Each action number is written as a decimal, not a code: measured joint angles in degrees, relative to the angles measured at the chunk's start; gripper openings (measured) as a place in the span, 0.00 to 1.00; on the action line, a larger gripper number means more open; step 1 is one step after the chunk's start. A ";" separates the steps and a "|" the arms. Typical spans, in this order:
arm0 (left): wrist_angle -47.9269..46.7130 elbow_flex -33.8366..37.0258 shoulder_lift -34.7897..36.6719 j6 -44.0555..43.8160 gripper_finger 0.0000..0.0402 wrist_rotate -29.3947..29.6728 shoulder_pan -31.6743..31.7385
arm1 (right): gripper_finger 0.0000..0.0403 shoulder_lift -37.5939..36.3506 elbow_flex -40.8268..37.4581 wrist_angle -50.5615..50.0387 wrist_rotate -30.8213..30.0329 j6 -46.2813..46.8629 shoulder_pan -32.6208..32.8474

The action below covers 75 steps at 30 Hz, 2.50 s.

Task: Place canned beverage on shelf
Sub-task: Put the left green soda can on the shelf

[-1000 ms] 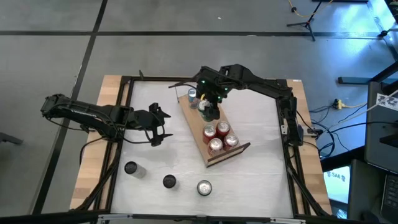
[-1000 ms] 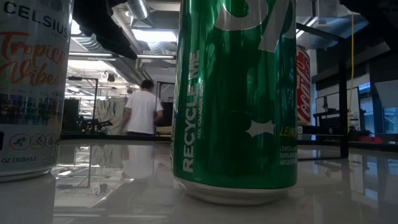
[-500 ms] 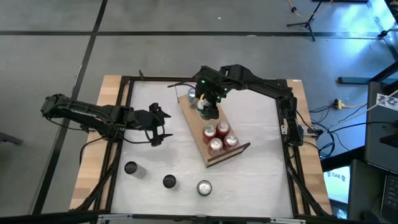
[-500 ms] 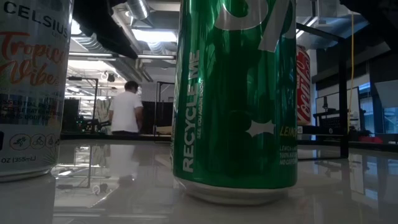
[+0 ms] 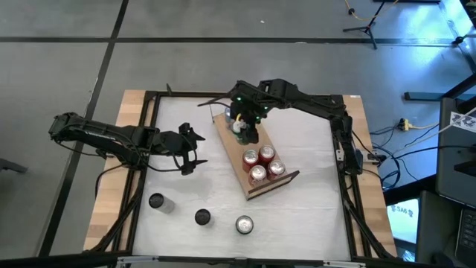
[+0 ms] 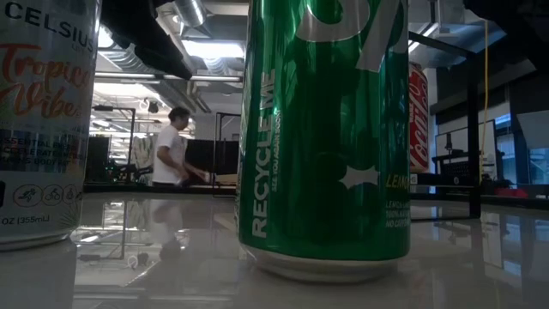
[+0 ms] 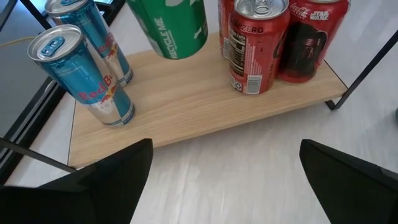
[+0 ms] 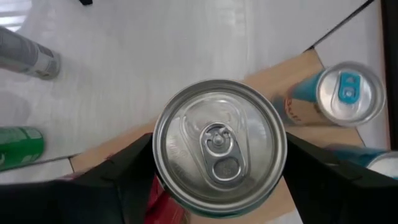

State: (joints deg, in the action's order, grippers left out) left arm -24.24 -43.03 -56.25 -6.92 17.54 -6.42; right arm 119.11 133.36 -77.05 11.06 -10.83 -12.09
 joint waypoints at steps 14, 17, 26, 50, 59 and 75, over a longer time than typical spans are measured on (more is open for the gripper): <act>0.52 -0.07 0.00 0.03 0.98 -0.01 0.00 | 0.72 -1.42 -10.39 1.11 0.08 -0.23 -1.11; 0.92 -0.07 0.00 0.04 0.98 0.00 0.00 | 0.71 -1.27 -12.08 2.67 0.07 -1.19 -1.54; 0.89 -0.07 0.00 0.04 0.98 0.00 0.00 | 0.72 -1.31 -15.67 10.02 1.07 -1.49 -1.83; 0.88 -0.07 0.00 0.07 0.98 0.00 0.00 | 0.79 -1.33 -22.53 18.54 0.28 -1.48 -1.76; 0.88 -0.07 0.00 0.09 0.98 0.02 0.02 | 0.81 -1.33 -22.55 18.46 -0.07 -1.46 -1.78; 0.89 -0.07 0.00 0.07 0.98 0.02 0.00 | 0.81 -1.33 -22.60 18.31 -0.16 1.53 -1.80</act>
State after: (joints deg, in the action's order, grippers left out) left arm -23.35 -43.09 -56.25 -6.85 17.56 -6.42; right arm 117.78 110.76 -58.74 10.90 -9.30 -13.89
